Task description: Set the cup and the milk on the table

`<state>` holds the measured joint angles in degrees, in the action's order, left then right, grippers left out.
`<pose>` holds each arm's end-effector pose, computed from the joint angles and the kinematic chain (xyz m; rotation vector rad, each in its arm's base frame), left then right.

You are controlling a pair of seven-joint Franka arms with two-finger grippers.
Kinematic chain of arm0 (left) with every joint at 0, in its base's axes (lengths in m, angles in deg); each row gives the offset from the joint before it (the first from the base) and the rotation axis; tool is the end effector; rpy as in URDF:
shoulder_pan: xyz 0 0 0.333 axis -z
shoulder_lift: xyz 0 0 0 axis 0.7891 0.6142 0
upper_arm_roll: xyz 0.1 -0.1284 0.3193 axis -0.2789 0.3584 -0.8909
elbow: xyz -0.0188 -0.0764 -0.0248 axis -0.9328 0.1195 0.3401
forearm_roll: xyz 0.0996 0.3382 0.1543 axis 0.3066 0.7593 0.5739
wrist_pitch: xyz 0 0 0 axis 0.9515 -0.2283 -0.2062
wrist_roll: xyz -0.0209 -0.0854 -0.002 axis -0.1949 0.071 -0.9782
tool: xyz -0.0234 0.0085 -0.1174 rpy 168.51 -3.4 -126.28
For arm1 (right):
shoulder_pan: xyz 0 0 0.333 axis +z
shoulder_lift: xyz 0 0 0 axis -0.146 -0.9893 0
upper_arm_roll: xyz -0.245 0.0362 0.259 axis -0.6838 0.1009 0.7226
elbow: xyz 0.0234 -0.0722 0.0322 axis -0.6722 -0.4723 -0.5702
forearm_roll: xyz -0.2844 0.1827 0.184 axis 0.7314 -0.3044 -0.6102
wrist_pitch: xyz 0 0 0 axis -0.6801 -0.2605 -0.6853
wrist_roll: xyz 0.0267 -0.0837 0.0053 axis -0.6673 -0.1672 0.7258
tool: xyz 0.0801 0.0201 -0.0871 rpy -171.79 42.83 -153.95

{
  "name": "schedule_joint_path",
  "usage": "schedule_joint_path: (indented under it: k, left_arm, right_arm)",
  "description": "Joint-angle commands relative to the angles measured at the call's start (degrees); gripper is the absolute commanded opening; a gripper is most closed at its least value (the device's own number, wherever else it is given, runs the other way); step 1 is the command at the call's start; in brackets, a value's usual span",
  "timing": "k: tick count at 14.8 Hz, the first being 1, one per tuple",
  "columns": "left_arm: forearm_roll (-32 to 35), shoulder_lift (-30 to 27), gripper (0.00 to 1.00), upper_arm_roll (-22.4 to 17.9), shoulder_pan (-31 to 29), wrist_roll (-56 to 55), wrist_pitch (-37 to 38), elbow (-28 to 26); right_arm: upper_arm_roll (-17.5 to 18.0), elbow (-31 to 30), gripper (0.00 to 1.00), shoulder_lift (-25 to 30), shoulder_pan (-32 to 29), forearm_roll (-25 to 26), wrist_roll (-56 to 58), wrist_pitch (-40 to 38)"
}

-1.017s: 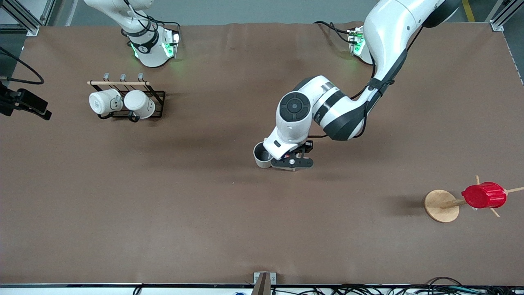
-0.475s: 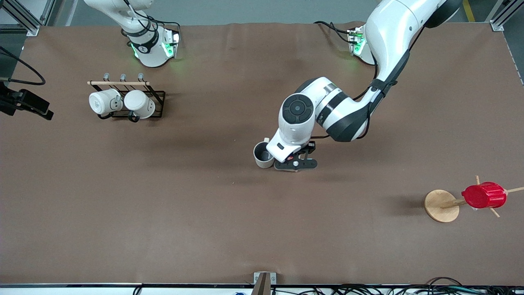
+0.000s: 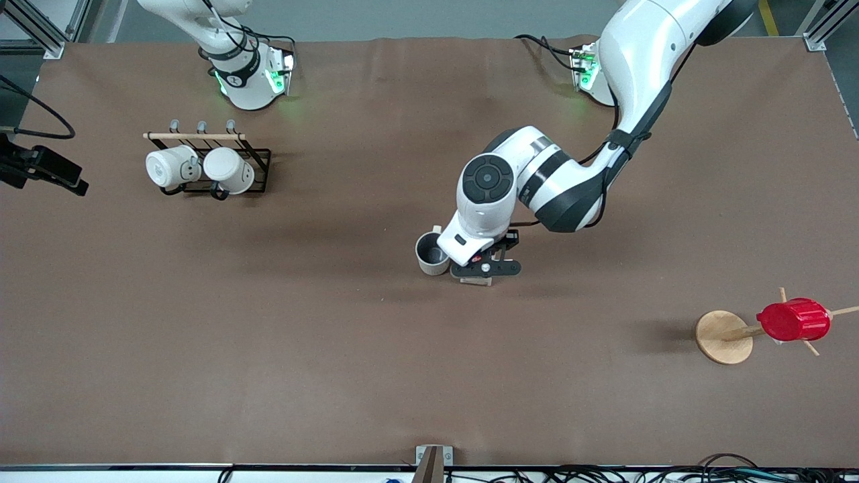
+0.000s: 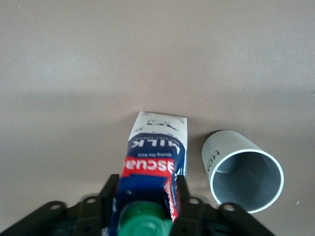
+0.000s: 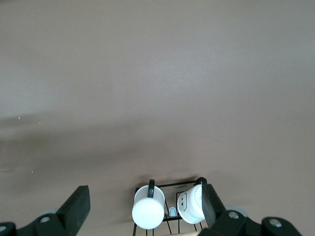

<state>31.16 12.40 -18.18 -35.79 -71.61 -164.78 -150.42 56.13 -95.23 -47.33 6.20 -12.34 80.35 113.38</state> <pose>0.5807 -0.4432 0.3610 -3.0802 0.0183 0.0559 0.5598 -0.0196 0.6789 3.1088 -0.2084 -0.0031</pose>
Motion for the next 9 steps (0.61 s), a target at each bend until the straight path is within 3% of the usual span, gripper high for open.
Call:
schedule_joint_path:
  k: [1, 6, 9]
  left_arm:
    - [1.47, -0.74, 1.0, 0.09, -0.05, -0.33, 0.79, 0.53]
    - [1.3, -2.32, 1.0, 0.09, -0.41, -0.85, 0.79, 0.71]
    - [1.04, -6.53, 1.0, -1.39, -0.85, -0.42, 0.88, 0.62]
  right_arm:
    - [-0.29, -0.57, 1.0, 0.96, 0.08, -1.16, -0.77, -0.4]
    - [-0.38, -0.57, 1.0, 0.88, 0.0, -1.16, -0.77, -0.22]
    - [-0.38, -0.57, 1.0, 0.96, 0.0, -1.16, -0.77, -0.31]
